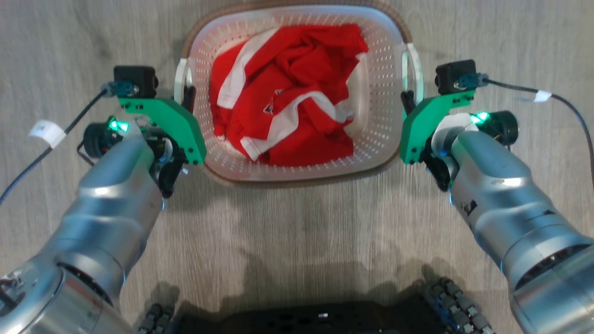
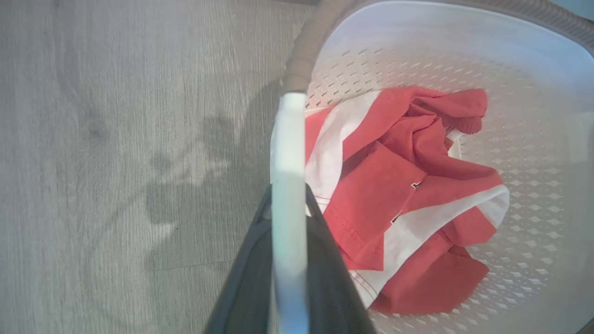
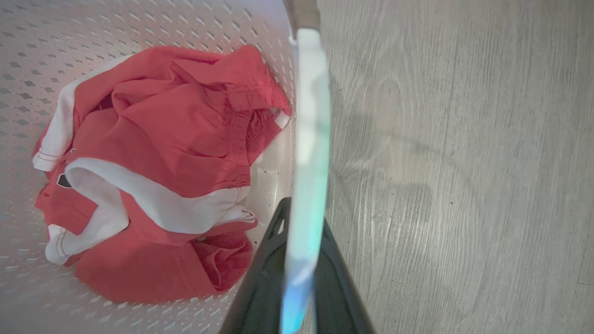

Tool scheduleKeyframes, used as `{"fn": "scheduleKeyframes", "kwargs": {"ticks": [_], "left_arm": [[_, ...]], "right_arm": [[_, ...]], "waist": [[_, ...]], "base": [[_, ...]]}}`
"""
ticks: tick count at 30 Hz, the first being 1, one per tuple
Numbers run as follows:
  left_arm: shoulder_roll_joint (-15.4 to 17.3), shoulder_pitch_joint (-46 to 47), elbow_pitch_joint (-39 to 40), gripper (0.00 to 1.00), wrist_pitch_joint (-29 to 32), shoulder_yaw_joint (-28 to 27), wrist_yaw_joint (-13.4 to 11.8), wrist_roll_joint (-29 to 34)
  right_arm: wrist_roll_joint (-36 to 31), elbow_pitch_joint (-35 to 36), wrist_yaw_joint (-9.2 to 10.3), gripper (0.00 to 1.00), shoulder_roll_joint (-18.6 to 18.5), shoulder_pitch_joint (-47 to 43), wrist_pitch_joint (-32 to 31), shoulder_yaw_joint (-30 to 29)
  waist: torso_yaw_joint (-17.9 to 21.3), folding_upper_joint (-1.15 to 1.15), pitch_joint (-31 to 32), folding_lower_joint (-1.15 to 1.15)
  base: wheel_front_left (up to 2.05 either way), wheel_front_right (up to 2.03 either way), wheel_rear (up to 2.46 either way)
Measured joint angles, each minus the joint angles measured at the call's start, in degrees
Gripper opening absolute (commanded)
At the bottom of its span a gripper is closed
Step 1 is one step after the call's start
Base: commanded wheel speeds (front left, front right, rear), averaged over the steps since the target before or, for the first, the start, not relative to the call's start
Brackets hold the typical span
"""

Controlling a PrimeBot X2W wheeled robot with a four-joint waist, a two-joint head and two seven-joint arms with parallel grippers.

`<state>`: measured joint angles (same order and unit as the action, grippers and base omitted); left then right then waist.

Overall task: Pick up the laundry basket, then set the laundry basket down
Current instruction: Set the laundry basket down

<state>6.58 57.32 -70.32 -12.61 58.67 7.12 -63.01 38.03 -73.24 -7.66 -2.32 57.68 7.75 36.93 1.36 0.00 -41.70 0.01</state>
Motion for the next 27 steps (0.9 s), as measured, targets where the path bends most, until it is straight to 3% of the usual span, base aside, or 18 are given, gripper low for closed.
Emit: {"fn": "scheduleKeyframes", "kwargs": {"ticks": [13,27], "left_arm": [[0.44,3.38,3.20,0.00,-1.14,-2.99,-0.01,4.43],[-0.68,2.93,2.30,0.00,-0.99,-3.45,-0.02,3.89]], "right_arm": [[-10.79,0.19,-0.43,0.00,0.04,2.16,1.31,-11.46],[-18.40,0.97,-0.93,0.00,0.38,2.36,-2.10,-20.23]], "waist": [[0.21,0.00,-7.81,0.00],[-0.46,0.00,-9.13,-0.01]], "base": [[0.00,0.00,0.00],[0.00,0.00,0.00]]}}
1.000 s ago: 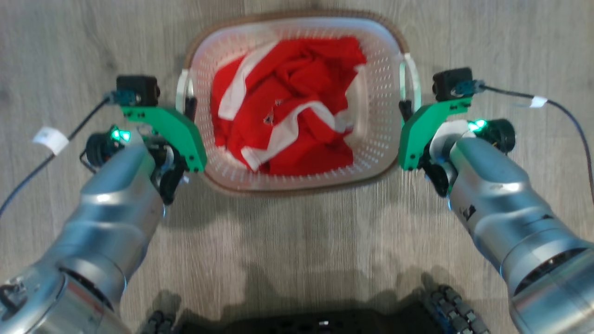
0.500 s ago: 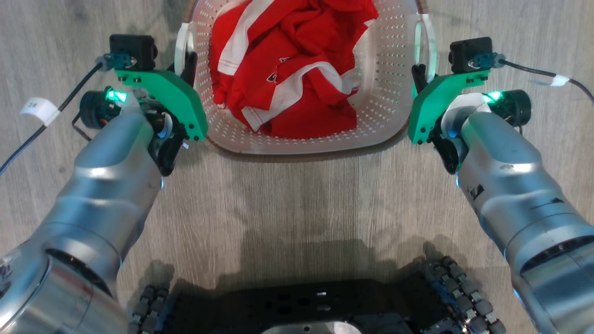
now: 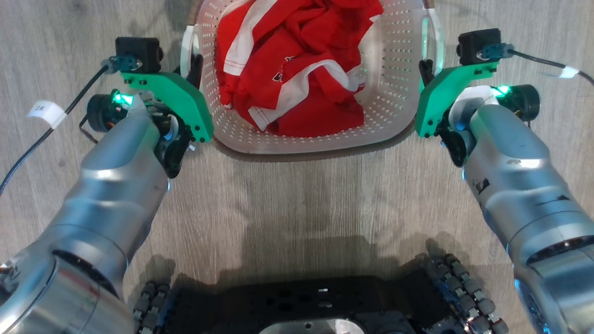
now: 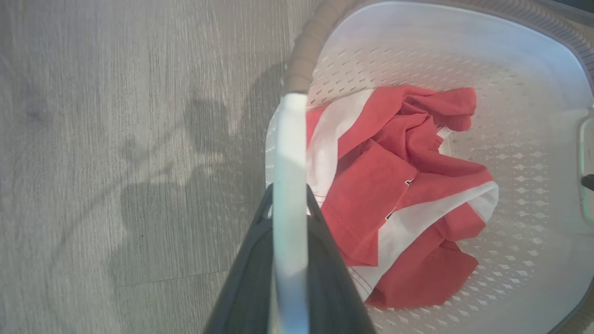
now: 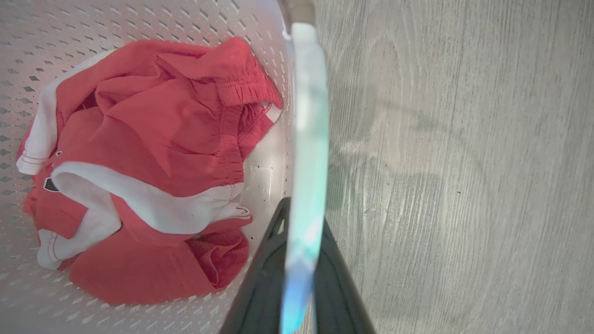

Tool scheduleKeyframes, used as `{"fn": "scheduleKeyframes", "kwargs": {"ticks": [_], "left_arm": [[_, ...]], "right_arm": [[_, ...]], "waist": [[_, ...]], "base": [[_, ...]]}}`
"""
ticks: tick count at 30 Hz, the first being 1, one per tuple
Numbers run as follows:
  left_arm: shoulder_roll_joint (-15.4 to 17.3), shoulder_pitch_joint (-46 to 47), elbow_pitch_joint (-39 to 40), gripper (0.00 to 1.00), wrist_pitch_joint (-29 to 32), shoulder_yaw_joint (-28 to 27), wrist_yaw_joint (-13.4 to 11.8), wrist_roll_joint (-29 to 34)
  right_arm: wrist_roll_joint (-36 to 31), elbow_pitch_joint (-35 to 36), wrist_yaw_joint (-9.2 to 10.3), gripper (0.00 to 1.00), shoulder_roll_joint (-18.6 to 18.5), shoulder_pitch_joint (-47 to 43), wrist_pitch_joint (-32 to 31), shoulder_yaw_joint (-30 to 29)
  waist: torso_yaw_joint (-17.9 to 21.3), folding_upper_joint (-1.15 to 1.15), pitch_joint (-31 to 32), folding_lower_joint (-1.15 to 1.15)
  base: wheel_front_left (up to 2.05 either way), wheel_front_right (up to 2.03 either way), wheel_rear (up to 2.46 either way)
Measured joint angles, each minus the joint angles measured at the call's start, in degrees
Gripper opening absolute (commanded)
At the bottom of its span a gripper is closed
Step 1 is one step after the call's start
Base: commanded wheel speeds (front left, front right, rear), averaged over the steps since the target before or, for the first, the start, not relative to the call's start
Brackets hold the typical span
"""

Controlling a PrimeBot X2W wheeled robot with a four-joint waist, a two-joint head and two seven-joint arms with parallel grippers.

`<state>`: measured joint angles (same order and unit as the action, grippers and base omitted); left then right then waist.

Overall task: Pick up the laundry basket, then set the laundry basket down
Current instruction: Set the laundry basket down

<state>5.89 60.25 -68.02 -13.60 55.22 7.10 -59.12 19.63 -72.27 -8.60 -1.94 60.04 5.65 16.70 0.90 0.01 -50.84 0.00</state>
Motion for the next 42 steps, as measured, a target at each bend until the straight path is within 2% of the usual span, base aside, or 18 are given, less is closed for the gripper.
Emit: {"fn": "scheduleKeyframes", "kwargs": {"ticks": [25,26,27,28,42], "left_arm": [[-0.23,0.29,-1.43,0.00,0.46,3.77,0.00,-3.59],[-0.22,0.32,-1.48,0.01,0.47,3.78,-0.01,-3.64],[-0.23,0.35,-1.46,0.47,0.67,3.77,-0.01,-4.24],[-0.21,0.44,-1.47,1.00,1.29,3.98,0.02,-4.70],[0.89,0.51,-2.10,1.00,0.48,5.34,0.45,-6.50]], "right_arm": [[2.81,-0.19,0.02,0.00,-0.11,0.58,-1.54,2.88],[3.30,0.14,0.04,0.27,-0.18,0.51,-1.51,3.27],[3.88,0.34,0.07,0.96,-0.27,0.41,-1.53,3.68],[4.37,0.55,0.22,1.00,-0.37,0.22,-1.54,4.10],[7.33,0.26,0.60,1.00,-1.58,-0.73,1.85,7.36]], "waist": [[-0.09,0.00,0.62,0.00],[-0.13,0.00,0.63,0.00],[-0.18,0.00,0.65,0.00],[-0.24,0.00,0.68,0.00],[-0.35,0.00,3.36,0.01]], "base": [[0.00,0.00,0.00],[0.00,0.00,0.00],[0.00,0.00,0.00],[0.00,0.00,0.00],[0.00,0.00,0.00]]}}
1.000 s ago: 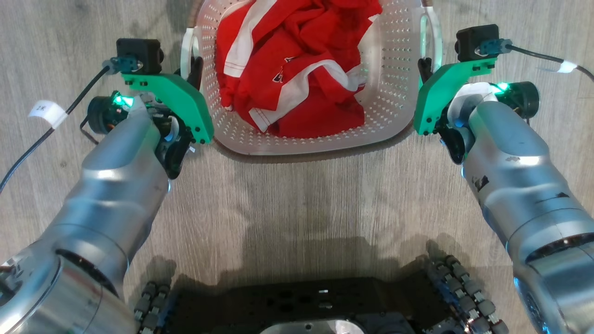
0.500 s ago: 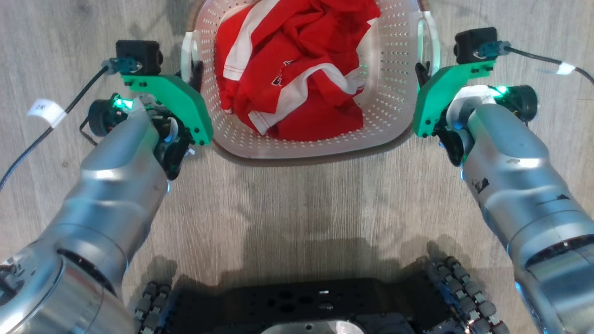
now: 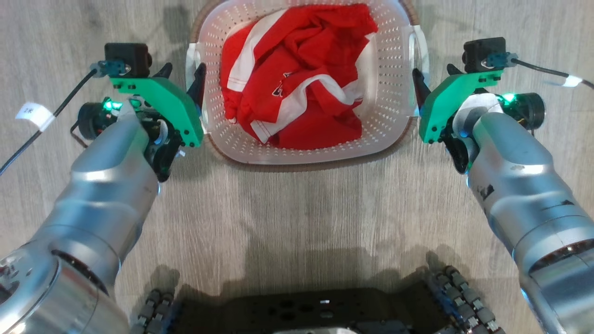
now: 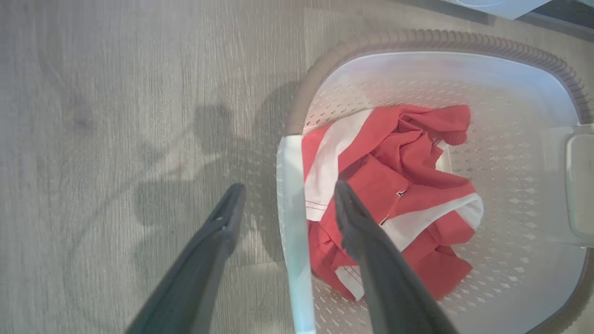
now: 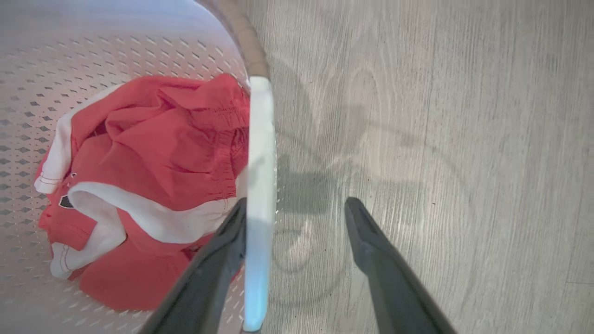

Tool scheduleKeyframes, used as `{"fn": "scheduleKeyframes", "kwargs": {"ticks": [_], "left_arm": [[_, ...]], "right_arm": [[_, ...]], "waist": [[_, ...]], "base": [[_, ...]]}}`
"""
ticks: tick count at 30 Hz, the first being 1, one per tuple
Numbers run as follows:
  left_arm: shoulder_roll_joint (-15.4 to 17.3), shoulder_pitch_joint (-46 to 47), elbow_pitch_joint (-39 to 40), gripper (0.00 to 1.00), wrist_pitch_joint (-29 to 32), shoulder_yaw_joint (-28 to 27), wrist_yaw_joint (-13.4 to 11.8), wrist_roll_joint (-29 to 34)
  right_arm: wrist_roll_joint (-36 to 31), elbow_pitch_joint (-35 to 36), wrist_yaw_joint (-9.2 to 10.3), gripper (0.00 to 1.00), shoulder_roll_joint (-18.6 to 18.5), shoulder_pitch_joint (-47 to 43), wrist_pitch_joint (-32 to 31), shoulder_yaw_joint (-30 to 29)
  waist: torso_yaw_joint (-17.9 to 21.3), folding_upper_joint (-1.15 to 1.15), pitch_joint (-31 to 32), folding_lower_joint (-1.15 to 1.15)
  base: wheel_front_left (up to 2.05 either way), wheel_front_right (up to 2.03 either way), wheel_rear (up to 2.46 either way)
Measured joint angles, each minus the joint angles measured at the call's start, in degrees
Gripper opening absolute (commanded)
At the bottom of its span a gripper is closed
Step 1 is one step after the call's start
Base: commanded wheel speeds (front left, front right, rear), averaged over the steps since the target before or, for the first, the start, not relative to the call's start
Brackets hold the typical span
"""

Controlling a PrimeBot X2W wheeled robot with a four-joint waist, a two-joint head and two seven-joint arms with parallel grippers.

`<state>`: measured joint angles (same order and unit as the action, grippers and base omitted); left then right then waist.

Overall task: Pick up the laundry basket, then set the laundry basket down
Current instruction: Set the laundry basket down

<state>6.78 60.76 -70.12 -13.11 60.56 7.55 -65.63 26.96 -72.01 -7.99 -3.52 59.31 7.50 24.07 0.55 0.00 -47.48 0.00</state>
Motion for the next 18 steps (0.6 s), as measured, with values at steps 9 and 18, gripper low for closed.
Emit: {"fn": "scheduleKeyframes", "kwargs": {"ticks": [9,18], "left_arm": [[0.60,-3.39,0.81,1.00,-1.19,-2.58,-0.67,1.83],[2.79,-8.61,11.31,1.00,-1.34,-12.56,-4.68,11.88]], "right_arm": [[0.67,-0.68,0.01,1.00,-0.07,-3.23,5.47,0.47],[-0.08,-0.10,0.01,1.00,-0.07,-5.91,6.72,-0.82]], "waist": [[-0.41,0.00,6.87,0.00],[-0.98,0.00,13.89,0.00]], "base": [[0.00,0.00,0.00],[0.00,0.00,0.00]]}}
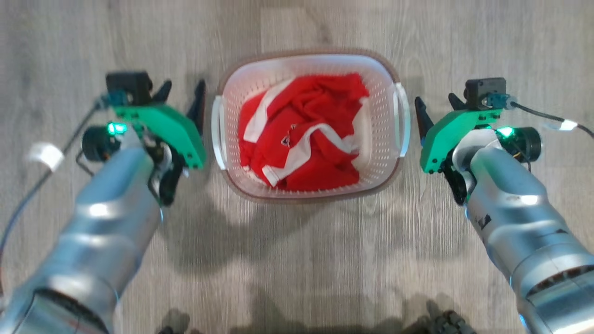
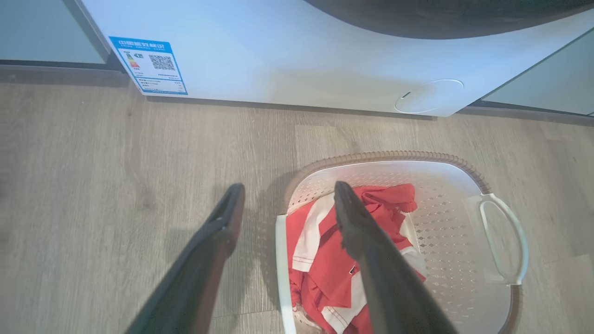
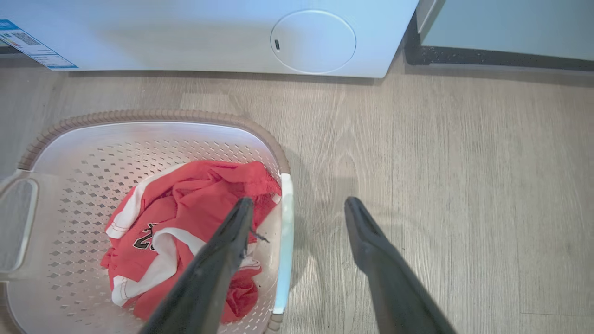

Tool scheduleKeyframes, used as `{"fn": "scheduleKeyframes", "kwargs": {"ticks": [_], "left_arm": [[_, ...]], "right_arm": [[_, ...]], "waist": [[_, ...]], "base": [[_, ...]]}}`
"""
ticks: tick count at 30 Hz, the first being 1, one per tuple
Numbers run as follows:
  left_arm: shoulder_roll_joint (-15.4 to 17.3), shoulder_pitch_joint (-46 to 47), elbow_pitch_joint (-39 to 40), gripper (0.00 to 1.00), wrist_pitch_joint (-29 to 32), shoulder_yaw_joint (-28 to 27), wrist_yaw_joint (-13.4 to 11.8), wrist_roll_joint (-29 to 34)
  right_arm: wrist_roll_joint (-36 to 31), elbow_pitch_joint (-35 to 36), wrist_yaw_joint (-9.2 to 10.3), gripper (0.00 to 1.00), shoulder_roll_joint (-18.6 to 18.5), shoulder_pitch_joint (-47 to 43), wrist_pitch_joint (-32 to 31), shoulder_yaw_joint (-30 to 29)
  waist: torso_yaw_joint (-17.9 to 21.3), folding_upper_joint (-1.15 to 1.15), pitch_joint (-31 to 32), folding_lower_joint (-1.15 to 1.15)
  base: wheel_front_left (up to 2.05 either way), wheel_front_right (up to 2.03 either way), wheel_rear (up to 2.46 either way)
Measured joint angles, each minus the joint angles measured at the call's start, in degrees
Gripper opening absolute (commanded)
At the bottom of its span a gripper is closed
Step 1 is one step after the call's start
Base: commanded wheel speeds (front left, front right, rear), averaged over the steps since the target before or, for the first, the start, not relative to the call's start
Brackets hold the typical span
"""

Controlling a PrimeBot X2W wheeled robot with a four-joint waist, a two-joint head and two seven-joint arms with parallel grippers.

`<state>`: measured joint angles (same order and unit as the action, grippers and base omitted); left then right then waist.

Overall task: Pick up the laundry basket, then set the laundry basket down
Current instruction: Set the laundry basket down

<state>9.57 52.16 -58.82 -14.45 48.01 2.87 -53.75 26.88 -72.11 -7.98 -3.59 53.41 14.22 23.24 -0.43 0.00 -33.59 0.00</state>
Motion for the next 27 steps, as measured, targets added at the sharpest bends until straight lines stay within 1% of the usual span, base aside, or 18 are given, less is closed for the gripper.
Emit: {"fn": "scheduleKeyframes", "kwargs": {"ticks": [5,13,18,23,27], "left_arm": [[0.98,-5.80,6.14,1.00,0.01,-5.66,-2.47,6.61],[1.49,-11.82,15.15,1.00,0.00,-13.28,-5.01,14.27],[1.90,-16.29,20.17,1.00,0.01,-16.14,-6.00,17.22],[2.90,-19.33,25.96,1.00,0.00,-18.96,-7.78,19.68],[3.78,-22.23,30.81,1.00,0.00,-19.59,-9.48,21.32]], "right_arm": [[-2.93,3.69,0.00,1.00,-0.01,-1.83,0.02,-3.69],[-9.42,14.29,0.01,1.00,-0.02,-8.22,0.03,-10.79],[-12.33,22.35,0.16,1.00,-0.01,-12.87,0.04,-14.61],[-13.73,29.67,0.16,1.00,0.01,-17.19,0.07,-16.83],[-14.41,33.98,0.16,1.00,0.02,-20.70,0.04,-18.02]], "waist": [[-0.01,0.00,3.89,0.00],[0.30,0.00,9.14,0.00],[0.31,0.00,11.85,0.00],[0.11,0.00,14.43,0.00],[-0.07,-0.01,16.56,0.00]], "base": [[0.00,0.00,0.00],[0.00,0.00,0.00],[0.00,0.00,0.00],[0.00,0.00,0.00],[0.00,0.00,0.00]]}}
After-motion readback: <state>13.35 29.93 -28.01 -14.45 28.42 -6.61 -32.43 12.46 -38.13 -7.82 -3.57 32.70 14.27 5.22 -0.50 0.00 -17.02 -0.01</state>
